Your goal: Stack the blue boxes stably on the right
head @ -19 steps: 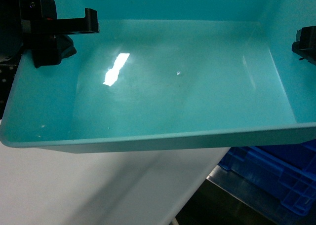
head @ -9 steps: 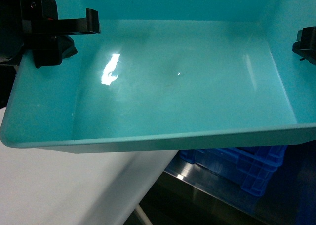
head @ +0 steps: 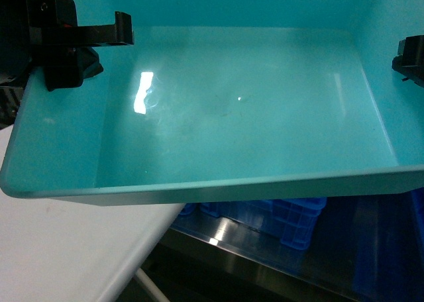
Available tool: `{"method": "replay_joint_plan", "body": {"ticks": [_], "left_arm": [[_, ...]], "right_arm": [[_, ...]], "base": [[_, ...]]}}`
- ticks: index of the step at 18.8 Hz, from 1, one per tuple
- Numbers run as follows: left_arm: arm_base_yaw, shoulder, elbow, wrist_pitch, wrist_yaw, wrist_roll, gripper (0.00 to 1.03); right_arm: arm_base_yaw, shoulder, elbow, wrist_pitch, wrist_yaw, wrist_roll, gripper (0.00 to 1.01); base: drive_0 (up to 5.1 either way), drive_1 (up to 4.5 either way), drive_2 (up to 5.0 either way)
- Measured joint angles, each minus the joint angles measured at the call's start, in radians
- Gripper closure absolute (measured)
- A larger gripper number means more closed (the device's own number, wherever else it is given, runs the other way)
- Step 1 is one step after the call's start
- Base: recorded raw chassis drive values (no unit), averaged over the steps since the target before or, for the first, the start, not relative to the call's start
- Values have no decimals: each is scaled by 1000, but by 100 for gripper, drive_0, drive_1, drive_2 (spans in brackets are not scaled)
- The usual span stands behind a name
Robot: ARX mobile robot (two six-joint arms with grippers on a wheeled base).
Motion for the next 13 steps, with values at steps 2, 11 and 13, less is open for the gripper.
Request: {"method": "replay_joint_plan", "body": {"ticks": [2,11,13], "left_arm": [[0,0,0,0,0,0,98],[0,0,0,0,0,3,98],[0,0,0,0,0,3,98]], "right_arm": [[0,0,0,0,0,0,94],[0,0,0,0,0,0,94],[0,0,0,0,0,0,94]], "base": [[-160,-160,-160],[-165,-165,-165],[-157,-157,-157]]}}
